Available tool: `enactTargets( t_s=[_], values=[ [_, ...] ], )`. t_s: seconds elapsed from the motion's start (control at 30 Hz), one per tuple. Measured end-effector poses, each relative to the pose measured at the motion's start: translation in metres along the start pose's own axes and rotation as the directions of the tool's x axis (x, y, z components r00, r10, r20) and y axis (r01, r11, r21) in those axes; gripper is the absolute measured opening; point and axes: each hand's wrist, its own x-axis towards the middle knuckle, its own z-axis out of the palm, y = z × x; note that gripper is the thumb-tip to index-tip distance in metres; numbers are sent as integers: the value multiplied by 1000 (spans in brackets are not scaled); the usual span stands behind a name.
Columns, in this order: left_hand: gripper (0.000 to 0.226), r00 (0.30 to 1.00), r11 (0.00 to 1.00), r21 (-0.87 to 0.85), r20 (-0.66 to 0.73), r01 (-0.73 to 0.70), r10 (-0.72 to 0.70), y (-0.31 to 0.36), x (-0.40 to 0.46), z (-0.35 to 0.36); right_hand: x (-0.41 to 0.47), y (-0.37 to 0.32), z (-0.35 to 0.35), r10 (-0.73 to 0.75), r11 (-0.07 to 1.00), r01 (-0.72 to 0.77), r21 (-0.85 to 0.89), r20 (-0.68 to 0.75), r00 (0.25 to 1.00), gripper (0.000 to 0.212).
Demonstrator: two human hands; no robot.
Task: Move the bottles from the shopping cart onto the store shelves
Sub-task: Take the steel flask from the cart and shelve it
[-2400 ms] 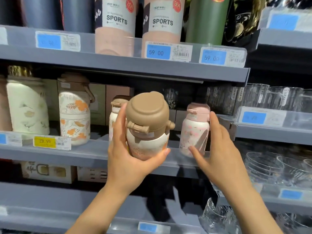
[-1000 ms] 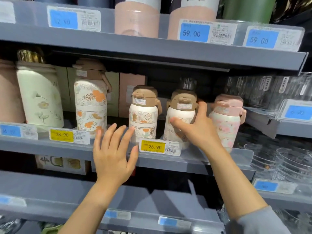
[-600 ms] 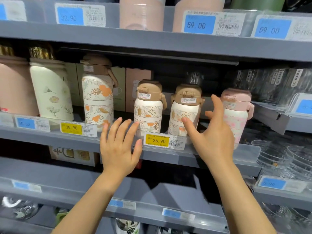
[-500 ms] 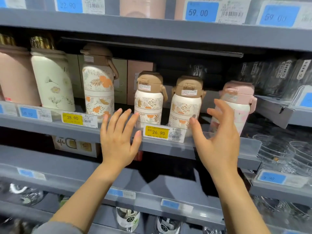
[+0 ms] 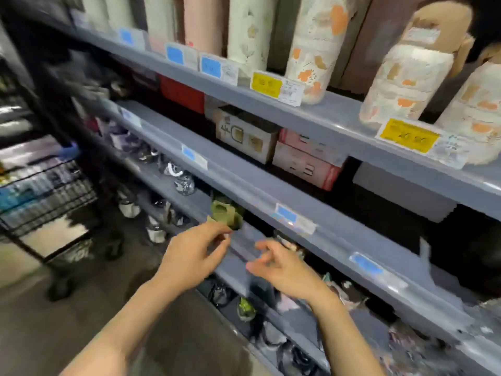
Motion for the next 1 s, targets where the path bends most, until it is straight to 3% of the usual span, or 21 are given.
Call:
enactTargets(
  t_s=[0.1,0.17,0.23,0.3,0.4,0.47,0.53,0.63,0.73,0.83,1.0],
  values=[
    [51,947,953,96,118,288,-298,-55,-84,-9,38,25,81,188,977,-140,-163,335,923,51],
    [61,794,828,85,245,554,-556,-94,-144,-12,56,37,137,256,950,-146,-275,426,868,34],
    [53,578,669,139,397,730,-713,-131,-205,-16,70,40,188,338,912,-138,-386,519,785,24],
    [50,410,564,187,512,805,-755,-157,-254,-27,88,36,235,389,860,-60,-507,576,719,27],
    [51,305,411,69,561,909,-769,-200,-295,-59,125,10,307,393,769,164,-618,659,641,32],
    [52,197,314,112,573,943,-796,-238,-309,-87,151,-31,350,396,715,269,-645,692,604,23],
    [52,136,234,119,538,965,-832,-279,-318,-117,177,-77,381,369,695,352,-627,731,575,19],
    [53,122,182,109,414,977,-902,-335,-318,-171,219,-143,420,274,772,297,-562,715,643,17],
    [54,124,165,95,341,982,-932,-380,-312,-217,258,-206,450,154,856,245,-456,676,720,43],
    [55,148,174,63,301,983,-942,-416,-306,-251,294,-262,471,132,869,251,-427,688,714,52],
    [52,151,170,29,325,985,-933,-476,-290,-297,366,-338,504,149,776,398,-489,755,638,62]
  ],
)
